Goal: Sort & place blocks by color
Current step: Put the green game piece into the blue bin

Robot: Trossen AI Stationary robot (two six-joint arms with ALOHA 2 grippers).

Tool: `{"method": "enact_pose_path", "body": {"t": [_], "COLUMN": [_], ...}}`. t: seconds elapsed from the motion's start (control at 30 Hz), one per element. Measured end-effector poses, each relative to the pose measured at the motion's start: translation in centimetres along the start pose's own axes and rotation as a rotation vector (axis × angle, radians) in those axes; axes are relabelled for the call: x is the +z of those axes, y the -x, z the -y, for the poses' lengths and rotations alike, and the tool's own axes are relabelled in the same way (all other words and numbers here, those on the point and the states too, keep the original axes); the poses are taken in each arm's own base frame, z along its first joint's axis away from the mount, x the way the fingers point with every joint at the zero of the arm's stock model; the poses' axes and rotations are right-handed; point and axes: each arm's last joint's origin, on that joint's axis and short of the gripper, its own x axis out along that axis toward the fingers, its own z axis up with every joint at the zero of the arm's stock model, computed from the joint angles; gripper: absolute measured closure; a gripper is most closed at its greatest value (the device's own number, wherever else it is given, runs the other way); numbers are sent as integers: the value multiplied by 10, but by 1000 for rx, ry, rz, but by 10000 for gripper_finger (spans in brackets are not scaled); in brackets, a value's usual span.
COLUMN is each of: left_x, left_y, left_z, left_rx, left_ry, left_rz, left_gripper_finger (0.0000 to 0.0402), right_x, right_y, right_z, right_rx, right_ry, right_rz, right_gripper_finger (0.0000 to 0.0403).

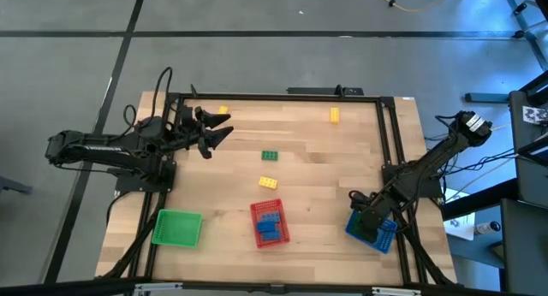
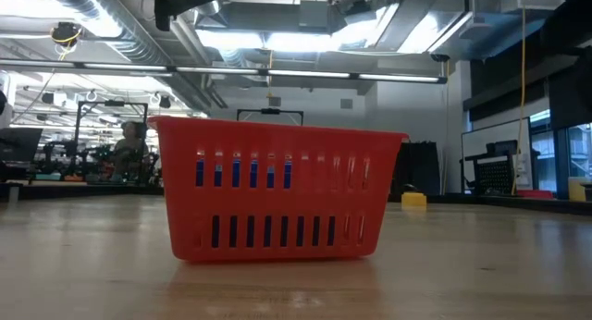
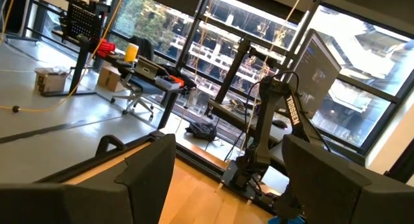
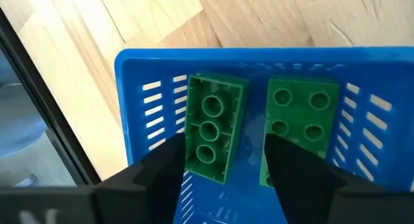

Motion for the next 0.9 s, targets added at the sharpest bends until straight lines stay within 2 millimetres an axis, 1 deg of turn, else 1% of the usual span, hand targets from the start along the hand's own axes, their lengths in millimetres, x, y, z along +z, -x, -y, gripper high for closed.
{"method": "enact_pose_path", "body": {"t": [0.13,0.3,0.4,0.47,0.57,0.63,0.77,0.9], "left_x": [0,0,0,0,-1,-1,-1,-2], "left_y": [0,0,0,0,0,0,0,0], "left_z": [0,0,0,0,1,1,1,1], "left_rx": [0,-1,-1,-6,-21,-33,-37,-47], "left_ry": [0,0,0,-1,-1,-2,-38,-67], "left_rz": [0,0,0,-4,-13,-20,-25,-28], "left_gripper_finger": [127,127,127,127,127,127,127,127], "right_x": [-1,-6,-7,-2,15,31,75,116], "right_y": [10,37,53,60,64,64,72,94], "right_z": [-4,-5,-4,-7,-13,-15,-18,-19], "right_rx": [22,73,139,218,286,298,302,367], "right_ry": [6,51,55,22,-3,-3,-43,-11], "right_rz": [-31,-48,-29,23,164,299,706,1063], "right_gripper_finger": [187,186,186,186,186,186,186,186]}}
